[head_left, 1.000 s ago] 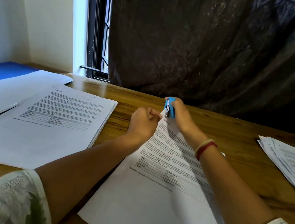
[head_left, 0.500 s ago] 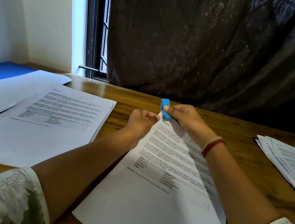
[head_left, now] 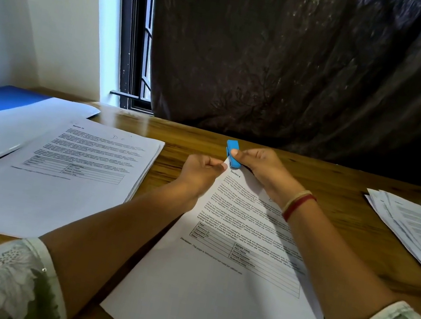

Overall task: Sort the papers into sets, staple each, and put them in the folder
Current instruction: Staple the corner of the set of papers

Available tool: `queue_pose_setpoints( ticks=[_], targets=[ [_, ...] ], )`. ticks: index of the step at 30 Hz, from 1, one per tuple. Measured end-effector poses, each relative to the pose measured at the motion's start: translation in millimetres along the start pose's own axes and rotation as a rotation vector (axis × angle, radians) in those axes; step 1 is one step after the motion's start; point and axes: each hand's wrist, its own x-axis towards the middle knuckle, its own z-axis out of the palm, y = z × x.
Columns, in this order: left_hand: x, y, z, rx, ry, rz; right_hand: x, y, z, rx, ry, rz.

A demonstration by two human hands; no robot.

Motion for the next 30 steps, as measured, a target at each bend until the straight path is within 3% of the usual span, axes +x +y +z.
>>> queue_pose_setpoints(
  ticks=[19, 24, 30],
  targets=[
    [-1.9, 1.5, -3.0, 0.053, -0.038, -0.045, -1.1, 3.2, -0.4, 0.062, 0.008, 0.119],
    [-5.0, 8.0, -4.6, -0.076, -0.051, -0.183, 0.7, 1.4, 5.3, 0.097, 0.02, 0.081],
    [-2.2, 9.2, -4.0, -0.006, -0.045, -0.229, -1.0, 2.1, 16.7, 0.147, 0.015, 0.039]
  ],
)
